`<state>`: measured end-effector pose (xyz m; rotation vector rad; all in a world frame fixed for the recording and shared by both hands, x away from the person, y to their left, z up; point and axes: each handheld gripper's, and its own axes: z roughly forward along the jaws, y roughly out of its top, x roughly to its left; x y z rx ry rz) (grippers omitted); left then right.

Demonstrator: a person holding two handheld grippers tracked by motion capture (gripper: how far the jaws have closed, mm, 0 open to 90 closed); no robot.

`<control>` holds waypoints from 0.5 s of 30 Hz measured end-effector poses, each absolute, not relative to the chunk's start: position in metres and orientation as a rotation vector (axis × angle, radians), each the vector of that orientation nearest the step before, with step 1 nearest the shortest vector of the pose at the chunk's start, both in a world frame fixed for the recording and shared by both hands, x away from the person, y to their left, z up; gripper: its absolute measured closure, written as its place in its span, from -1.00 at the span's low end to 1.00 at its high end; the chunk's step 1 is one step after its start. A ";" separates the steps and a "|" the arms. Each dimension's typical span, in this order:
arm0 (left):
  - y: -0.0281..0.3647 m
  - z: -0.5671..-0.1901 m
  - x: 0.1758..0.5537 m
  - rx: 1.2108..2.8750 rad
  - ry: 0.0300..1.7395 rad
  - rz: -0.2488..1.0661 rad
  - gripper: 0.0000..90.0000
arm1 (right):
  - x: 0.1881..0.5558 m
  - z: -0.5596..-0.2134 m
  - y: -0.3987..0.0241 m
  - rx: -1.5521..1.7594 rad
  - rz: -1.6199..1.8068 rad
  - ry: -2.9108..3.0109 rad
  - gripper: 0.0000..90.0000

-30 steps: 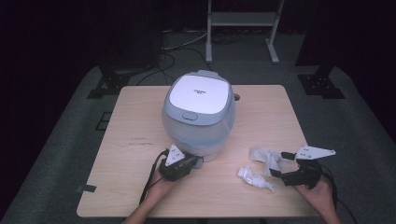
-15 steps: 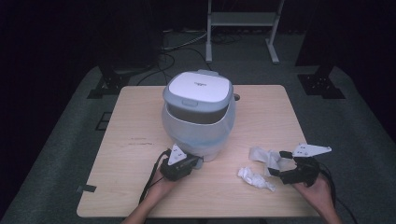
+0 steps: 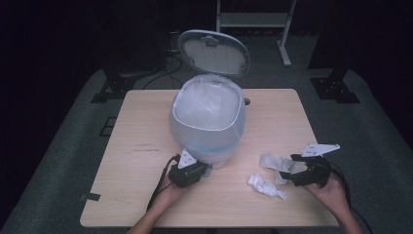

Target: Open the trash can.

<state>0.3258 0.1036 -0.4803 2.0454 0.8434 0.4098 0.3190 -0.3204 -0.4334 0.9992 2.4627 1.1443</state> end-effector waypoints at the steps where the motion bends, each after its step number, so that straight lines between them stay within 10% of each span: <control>1: 0.104 -0.480 0.326 2.045 0.843 0.410 0.51 | 0.319 -0.433 -0.320 0.999 1.144 2.463 -0.69; 9: 0.104 -0.480 0.326 2.046 0.841 0.411 0.50 | 0.332 -0.437 -0.317 1.007 1.106 2.515 -0.65; 15: 0.103 -0.480 0.326 2.046 0.844 0.412 0.50 | 0.338 -0.444 -0.314 1.003 1.073 2.552 -0.21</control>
